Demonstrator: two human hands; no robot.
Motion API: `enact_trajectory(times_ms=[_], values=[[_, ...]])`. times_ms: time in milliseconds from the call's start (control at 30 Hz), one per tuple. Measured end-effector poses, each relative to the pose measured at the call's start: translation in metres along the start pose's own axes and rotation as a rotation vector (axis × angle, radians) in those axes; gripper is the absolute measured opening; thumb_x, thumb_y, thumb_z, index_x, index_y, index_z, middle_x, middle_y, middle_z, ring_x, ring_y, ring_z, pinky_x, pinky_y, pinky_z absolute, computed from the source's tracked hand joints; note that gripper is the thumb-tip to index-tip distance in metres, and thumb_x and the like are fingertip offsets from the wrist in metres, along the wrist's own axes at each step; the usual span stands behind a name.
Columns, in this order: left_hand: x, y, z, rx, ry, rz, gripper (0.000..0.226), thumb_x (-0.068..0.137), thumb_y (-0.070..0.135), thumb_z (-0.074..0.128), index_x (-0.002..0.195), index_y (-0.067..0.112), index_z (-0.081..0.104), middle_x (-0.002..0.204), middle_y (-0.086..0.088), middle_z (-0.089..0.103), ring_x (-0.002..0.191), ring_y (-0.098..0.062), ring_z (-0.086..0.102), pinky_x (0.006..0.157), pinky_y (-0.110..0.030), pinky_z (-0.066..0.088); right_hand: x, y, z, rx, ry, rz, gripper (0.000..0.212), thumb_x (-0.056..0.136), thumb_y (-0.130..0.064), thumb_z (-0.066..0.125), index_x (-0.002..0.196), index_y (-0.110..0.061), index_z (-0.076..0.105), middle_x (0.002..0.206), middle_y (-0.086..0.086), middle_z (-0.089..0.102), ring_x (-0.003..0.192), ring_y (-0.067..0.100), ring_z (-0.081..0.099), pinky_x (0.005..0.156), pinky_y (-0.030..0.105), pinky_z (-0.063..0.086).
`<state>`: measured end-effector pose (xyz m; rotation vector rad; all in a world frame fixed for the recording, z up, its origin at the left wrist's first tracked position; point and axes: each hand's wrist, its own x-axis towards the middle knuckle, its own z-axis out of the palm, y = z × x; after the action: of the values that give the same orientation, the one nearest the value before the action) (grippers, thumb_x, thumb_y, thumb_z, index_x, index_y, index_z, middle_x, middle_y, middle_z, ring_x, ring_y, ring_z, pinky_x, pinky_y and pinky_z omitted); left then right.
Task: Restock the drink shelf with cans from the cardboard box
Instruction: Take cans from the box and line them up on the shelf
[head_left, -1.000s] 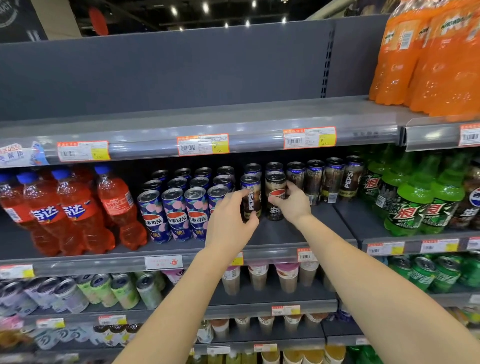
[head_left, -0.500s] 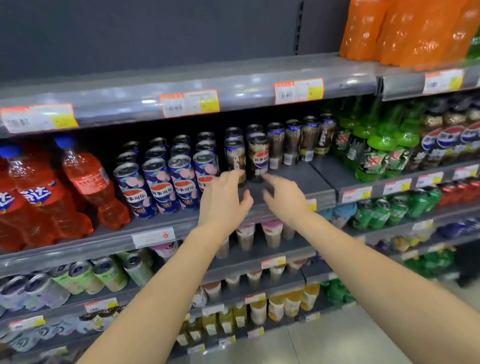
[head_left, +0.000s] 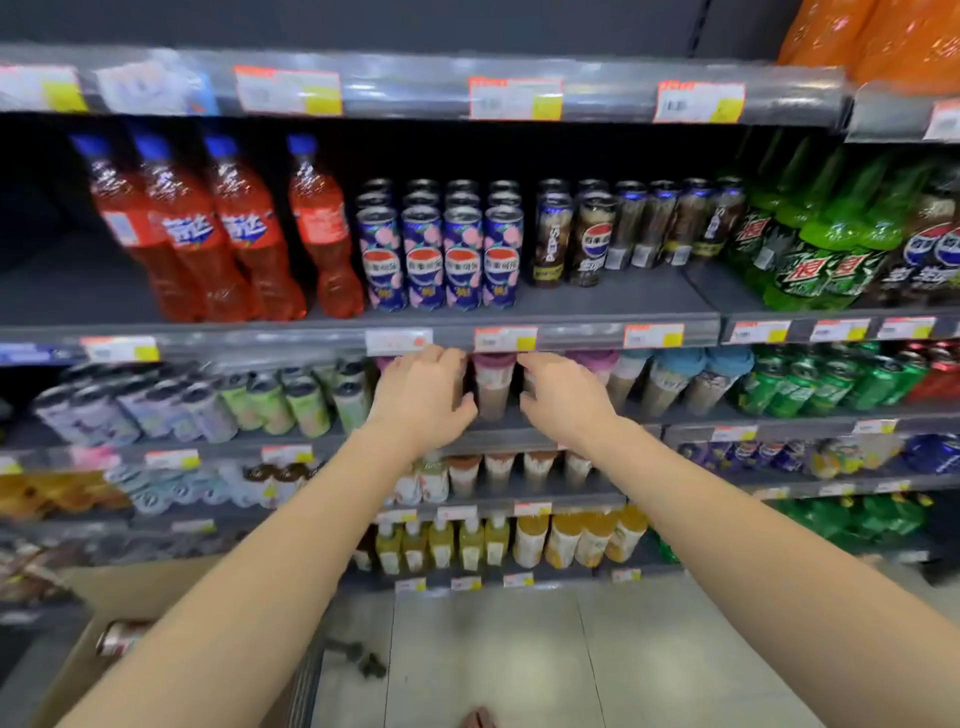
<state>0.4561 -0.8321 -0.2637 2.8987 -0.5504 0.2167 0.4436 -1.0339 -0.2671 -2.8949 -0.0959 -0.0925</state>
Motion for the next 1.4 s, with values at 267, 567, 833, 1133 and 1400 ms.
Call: enact_trajectory(times_ms=[267, 567, 833, 1133, 1400], values=[[-0.148, -0.054, -0.014, 0.045, -0.112, -0.159, 0.058, 0.099, 0.047, 0.055, 0.148, 0.018, 0.047, 0.139, -0.006, 0.058, 0.123, -0.032, 0.057, 0.093, -0.042, 0.05, -0.08, -0.094, 0.051, 0.057, -0.185, -0.136, 0.06, 0.099, -0.022, 0.056, 0.155, -0.015, 0.036, 0.159, 0.006, 0.039, 0.144, 0.026, 0.04, 0.112, 0.043, 0.041], [-0.269, -0.168, -0.034, 0.071, -0.166, -0.391, 0.058, 0.098, 0.05, 0.053, 0.148, 0.021, 0.047, 0.138, -0.006, 0.059, 0.125, -0.031, 0.056, 0.1, -0.043, 0.05, -0.108, -0.239, 0.107, 0.087, -0.277, -0.257, 0.053, 0.097, -0.019, 0.058, 0.148, -0.014, 0.045, 0.151, 0.009, 0.048, 0.136, 0.031, 0.048, 0.104, 0.045, 0.048], [-0.358, -0.315, -0.044, 0.079, -0.199, -0.438, 0.056, 0.098, 0.05, 0.054, 0.145, 0.02, 0.048, 0.134, -0.008, 0.059, 0.121, -0.032, 0.057, 0.097, -0.045, 0.052, -0.115, -0.395, 0.171, 0.05, -0.378, -0.257, 0.046, 0.099, -0.023, 0.057, 0.144, -0.016, 0.048, 0.135, 0.008, 0.059, 0.111, 0.029, 0.062, 0.084, 0.043, 0.058], [-0.426, -0.457, -0.028, 0.061, -0.31, -0.471, 0.052, 0.1, 0.047, 0.049, 0.141, 0.015, 0.047, 0.135, -0.012, 0.057, 0.121, -0.035, 0.055, 0.1, -0.045, 0.047, -0.125, -0.54, 0.264, 0.05, -0.518, -0.206, 0.067, 0.099, -0.029, 0.059, 0.158, -0.016, 0.031, 0.161, 0.005, 0.036, 0.145, 0.026, 0.039, 0.113, 0.04, 0.042], [-0.435, -0.521, 0.015, -0.017, -0.406, -0.512, 0.057, 0.099, 0.047, 0.054, 0.145, 0.016, 0.044, 0.137, -0.012, 0.056, 0.124, -0.035, 0.055, 0.101, -0.047, 0.049, -0.112, -0.569, 0.321, -0.012, -0.57, -0.122, 0.054, 0.093, -0.023, 0.06, 0.145, -0.019, 0.048, 0.133, 0.006, 0.062, 0.119, 0.03, 0.06, 0.095, 0.041, 0.05]])
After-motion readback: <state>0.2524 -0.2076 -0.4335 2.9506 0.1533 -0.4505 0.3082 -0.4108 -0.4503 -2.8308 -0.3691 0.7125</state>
